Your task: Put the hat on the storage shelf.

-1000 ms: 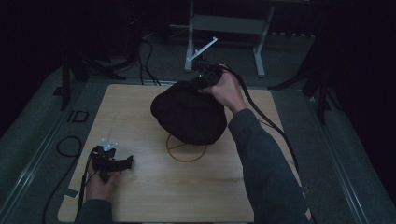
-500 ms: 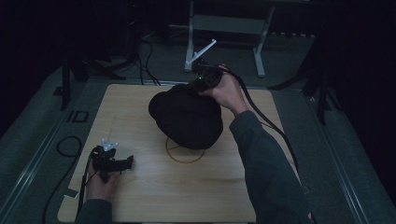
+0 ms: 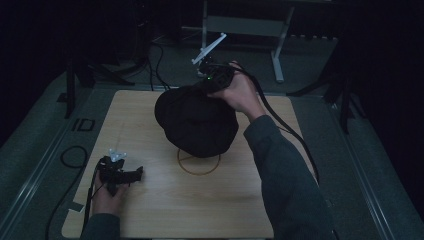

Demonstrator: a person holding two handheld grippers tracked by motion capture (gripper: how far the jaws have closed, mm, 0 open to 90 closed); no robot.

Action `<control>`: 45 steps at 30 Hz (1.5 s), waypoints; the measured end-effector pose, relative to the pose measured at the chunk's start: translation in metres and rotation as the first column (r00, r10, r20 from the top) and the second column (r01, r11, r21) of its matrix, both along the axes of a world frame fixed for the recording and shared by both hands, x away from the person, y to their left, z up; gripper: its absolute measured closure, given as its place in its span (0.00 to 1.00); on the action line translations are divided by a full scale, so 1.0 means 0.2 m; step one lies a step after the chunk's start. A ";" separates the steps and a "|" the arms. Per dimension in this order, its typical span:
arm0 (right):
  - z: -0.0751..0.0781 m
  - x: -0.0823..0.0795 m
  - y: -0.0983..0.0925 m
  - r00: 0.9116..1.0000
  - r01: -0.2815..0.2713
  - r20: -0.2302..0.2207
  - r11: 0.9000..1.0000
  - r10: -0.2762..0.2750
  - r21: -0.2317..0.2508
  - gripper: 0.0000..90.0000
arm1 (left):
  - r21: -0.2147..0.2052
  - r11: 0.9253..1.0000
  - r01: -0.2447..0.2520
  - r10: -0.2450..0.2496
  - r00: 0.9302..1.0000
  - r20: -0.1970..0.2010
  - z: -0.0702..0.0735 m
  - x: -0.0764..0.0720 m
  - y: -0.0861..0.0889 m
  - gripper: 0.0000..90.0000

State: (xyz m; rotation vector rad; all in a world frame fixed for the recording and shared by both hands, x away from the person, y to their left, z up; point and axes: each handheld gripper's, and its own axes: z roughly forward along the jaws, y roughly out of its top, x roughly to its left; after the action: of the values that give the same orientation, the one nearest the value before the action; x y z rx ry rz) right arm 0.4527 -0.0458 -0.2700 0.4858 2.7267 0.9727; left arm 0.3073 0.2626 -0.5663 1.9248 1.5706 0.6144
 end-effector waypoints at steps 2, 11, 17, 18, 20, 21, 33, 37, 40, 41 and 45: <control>-0.03 0.01 0.04 1.000 0.017 0.003 0.999 -0.017 -0.043 0.92 | 0.000 1.000 0.000 0.000 1.000 0.000 0.00 0.00 0.00 0.02; -0.13 0.06 0.08 0.998 0.053 -0.027 0.997 -0.054 -0.061 0.82 | 0.000 1.000 0.000 0.000 1.000 -0.001 0.00 0.00 0.00 0.02; -0.14 0.05 0.05 0.998 0.042 -0.042 0.998 -0.044 -0.048 0.78 | 0.001 1.000 0.001 -0.001 1.000 -0.002 0.00 0.00 0.00 0.02; -0.14 0.05 0.05 0.998 0.042 -0.045 0.998 -0.044 -0.044 0.77 | 0.002 1.000 0.001 -0.001 1.000 -0.002 0.00 0.00 0.00 0.02; -0.14 0.05 0.04 0.998 0.040 -0.052 0.998 -0.042 -0.039 0.72 | 0.002 1.000 0.001 -0.001 1.000 -0.002 0.00 0.00 0.00 0.02; -0.14 0.05 0.04 0.998 0.039 -0.051 0.998 -0.041 -0.039 0.69 | 0.001 1.000 0.001 -0.001 1.000 -0.002 0.00 0.00 0.00 0.02; -0.09 0.03 -0.07 0.998 0.041 -0.044 0.999 -0.040 0.019 0.53 | 0.001 1.000 0.003 -0.003 1.000 -0.002 0.00 0.00 0.00 0.02; -0.09 0.03 -0.17 0.997 0.061 -0.044 0.997 -0.059 0.042 0.51 | 0.001 1.000 0.003 -0.003 1.000 -0.002 0.00 0.00 0.00 0.02; -0.09 0.03 -0.21 0.996 0.077 -0.039 0.996 -0.075 0.049 0.51 | 0.001 1.000 0.003 -0.003 1.000 -0.003 0.00 0.00 0.00 0.02; -0.10 0.02 -0.22 0.996 0.081 -0.035 0.996 -0.079 0.047 0.51 | 0.001 1.000 0.003 -0.003 1.000 -0.002 0.00 0.00 0.00 0.02; -0.11 0.01 -0.27 0.996 0.091 -0.031 0.994 -0.090 0.060 0.51 | 0.002 1.000 0.004 -0.004 1.000 -0.003 0.00 0.00 0.00 0.02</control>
State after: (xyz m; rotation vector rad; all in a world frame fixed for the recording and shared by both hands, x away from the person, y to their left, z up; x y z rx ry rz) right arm 0.4549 -0.0998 -0.2921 0.6328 2.6798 1.0368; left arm 0.3071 0.2621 -0.5661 1.9302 1.5681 0.6120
